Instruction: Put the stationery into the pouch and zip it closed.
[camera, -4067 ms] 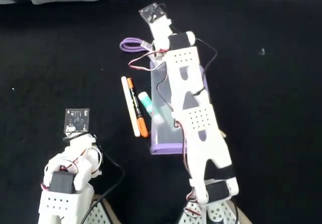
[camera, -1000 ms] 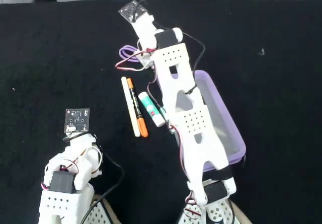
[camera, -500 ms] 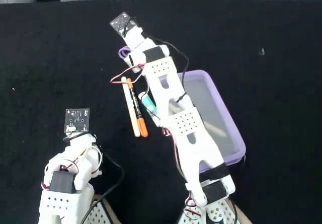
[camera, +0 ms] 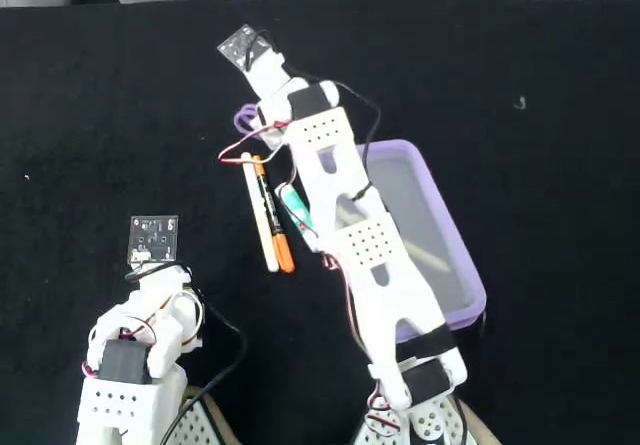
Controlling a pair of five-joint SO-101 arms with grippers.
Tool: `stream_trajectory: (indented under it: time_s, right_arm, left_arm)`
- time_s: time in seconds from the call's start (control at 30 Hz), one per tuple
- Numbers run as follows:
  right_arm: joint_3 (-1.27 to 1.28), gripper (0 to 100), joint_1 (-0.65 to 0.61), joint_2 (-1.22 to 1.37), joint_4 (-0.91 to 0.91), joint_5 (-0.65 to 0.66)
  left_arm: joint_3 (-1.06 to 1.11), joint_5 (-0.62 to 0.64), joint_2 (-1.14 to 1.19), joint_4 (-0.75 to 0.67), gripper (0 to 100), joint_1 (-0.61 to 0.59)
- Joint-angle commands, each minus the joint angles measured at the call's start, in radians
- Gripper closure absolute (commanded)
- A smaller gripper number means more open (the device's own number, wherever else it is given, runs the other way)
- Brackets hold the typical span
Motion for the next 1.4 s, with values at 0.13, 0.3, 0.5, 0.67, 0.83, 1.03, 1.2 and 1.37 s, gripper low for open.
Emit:
stream_trajectory:
  time_s: [0.13, 0.3, 0.5, 0.67, 0.83, 1.03, 1.2, 1.37]
  right_arm:
    - [-0.061, 98.8, -0.051, -0.412, 0.066, 0.000]
    - [-0.058, 98.8, -0.058, -0.631, 0.029, 0.008]
    - [-0.056, 98.8, -0.071, -0.812, -0.055, 0.006]
    - [-0.054, 98.8, -0.123, -0.889, -0.137, 0.008]
    - [-0.058, 98.8, -0.166, -0.958, -0.164, 0.008]
    - [-0.054, 98.8, -0.204, -1.038, -0.143, 0.008]
    - [-0.054, 98.8, -0.209, -1.055, -0.095, 0.009]
    - [-0.054, 98.8, -0.206, -1.023, -0.068, 0.009]
  left_arm:
    - [0.021, -0.011, -0.006, 0.003, 97, -0.004]
    - [0.021, -0.011, -0.006, 0.003, 97, -0.001]
    - [0.021, -0.011, -0.006, 0.003, 97, -0.001]
    - [0.021, -0.011, -0.006, 0.003, 97, 0.001]
    - [0.019, -0.012, -0.008, -0.087, 97, -0.001]
    - [0.012, -0.014, -0.008, -0.368, 97, -0.001]
    - [-0.147, -0.012, -0.008, -0.549, 97, 0.010]
    - [-0.337, -0.005, -0.008, -0.606, 97, 0.147]
